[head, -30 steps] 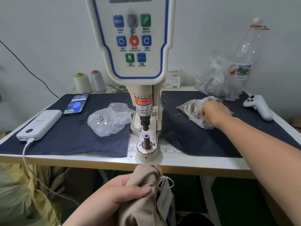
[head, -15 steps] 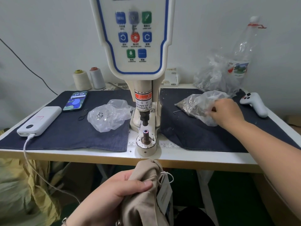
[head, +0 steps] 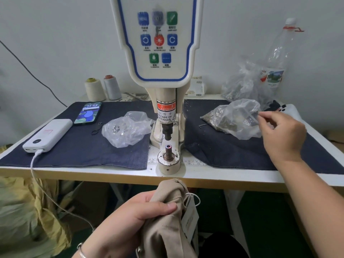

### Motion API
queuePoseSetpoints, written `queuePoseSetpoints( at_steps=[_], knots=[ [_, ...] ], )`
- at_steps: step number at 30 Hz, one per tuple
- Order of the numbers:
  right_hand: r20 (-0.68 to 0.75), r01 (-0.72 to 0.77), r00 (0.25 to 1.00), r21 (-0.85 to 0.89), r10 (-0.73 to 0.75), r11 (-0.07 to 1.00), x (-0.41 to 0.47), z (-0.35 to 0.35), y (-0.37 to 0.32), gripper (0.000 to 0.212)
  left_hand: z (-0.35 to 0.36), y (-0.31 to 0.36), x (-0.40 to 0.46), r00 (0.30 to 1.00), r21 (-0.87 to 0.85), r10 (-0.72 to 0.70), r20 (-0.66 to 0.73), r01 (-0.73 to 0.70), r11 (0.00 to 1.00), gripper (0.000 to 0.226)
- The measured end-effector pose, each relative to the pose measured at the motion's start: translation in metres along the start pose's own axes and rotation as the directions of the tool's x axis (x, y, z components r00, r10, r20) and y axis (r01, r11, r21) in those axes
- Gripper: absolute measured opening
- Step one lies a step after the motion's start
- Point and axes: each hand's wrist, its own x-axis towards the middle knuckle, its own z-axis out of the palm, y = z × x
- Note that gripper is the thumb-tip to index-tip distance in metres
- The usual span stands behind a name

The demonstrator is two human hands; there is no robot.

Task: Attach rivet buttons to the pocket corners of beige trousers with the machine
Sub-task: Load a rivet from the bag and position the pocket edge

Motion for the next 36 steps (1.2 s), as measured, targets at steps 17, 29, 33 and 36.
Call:
queuePoseSetpoints(
  at_steps=[17, 29, 33, 36],
  knots=[
    [0.874, -0.891, 0.433, 0.452, 0.221, -0.038, -0.058, 0.005, -0.137, 0.012, -0.008, -0.003, -0.005, 0.998, -0.026, 0.016, -0.058, -0.017, 1.0, 0.051],
    [0.949, -0.951, 0.212, 0.256, 0.233, -0.176, -0.051, 0.025, -0.166, 0.007, -0.011, -0.003, -0.001, 0.998, -0.025, 0.001, -0.071, -0.002, 1.0, 0.049],
    [0.957, -0.968, 0.159, 0.199, 0.241, -0.155, -0.047, 0.026, -0.173, 0.008, -0.012, -0.003, -0.001, 0.998, -0.037, -0.001, -0.056, -0.001, 0.999, 0.045],
    [0.964, -0.969, 0.118, 0.163, 0.237, -0.184, -0.044, 0.025, -0.175, 0.009, -0.014, -0.003, -0.002, 0.998, -0.047, -0.004, -0.056, 0.001, 0.999, 0.046]
  ],
)
